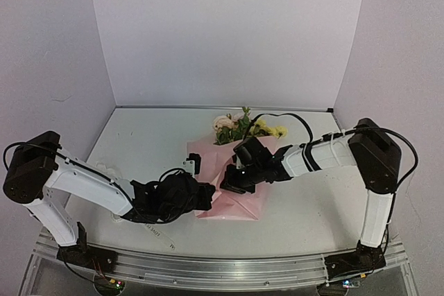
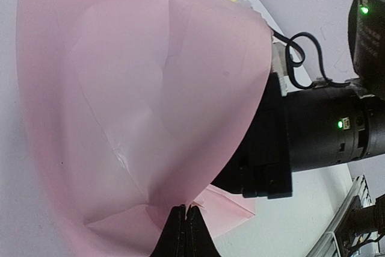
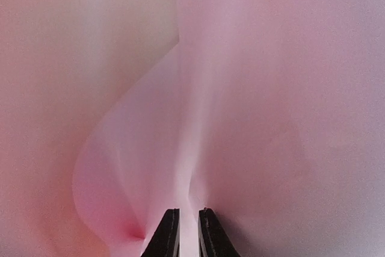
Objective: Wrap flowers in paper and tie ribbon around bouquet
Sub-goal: Fold the 2/3-folded wrapping paper at the center of the board.
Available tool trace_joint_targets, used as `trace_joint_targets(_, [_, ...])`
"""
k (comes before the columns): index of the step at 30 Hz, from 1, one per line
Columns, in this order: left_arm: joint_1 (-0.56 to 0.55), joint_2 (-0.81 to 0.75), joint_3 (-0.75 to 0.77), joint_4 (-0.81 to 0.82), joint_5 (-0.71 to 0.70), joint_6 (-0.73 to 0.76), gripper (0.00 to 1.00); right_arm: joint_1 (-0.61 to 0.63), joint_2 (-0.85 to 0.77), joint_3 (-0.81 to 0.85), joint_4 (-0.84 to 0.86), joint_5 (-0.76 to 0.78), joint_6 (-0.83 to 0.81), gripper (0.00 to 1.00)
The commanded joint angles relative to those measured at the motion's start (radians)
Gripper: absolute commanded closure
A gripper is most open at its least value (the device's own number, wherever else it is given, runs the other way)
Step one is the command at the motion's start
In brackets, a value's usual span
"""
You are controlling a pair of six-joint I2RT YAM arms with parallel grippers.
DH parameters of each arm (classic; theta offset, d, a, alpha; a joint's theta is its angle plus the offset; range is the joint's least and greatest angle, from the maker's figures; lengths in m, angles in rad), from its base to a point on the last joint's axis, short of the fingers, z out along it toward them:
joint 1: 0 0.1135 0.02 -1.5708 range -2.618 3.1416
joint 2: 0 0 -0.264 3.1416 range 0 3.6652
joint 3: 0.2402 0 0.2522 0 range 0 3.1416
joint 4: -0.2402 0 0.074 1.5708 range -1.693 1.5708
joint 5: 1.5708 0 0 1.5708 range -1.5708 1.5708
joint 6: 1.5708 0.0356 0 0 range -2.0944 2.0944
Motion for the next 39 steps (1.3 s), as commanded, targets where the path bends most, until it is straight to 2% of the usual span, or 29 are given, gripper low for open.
trace_joint_targets(1, [0.007,0.021,0.039,0.020,0.004,0.008,1.00,0.002,-0.077,-0.015,-0.006,0.030,0.005,0.86])
trace_joint_targets(10, [0.012,0.035,0.058,0.020,0.022,0.021,1.00,0.001,-0.155,-0.088,-0.011,0.086,-0.003,0.84])
trace_joint_targets(22, [0.011,0.077,0.125,0.012,0.074,0.081,1.00,-0.004,-0.311,-0.233,-0.087,0.204,-0.028,0.71])
trace_joint_targets(30, [0.011,0.120,0.206,-0.016,0.120,0.139,1.00,-0.012,-0.291,-0.295,-0.079,0.230,-0.033,0.70])
trace_joint_targets(39, [0.010,0.233,0.343,-0.049,0.240,0.204,1.00,-0.013,-0.273,-0.313,-0.015,0.203,0.007,0.69])
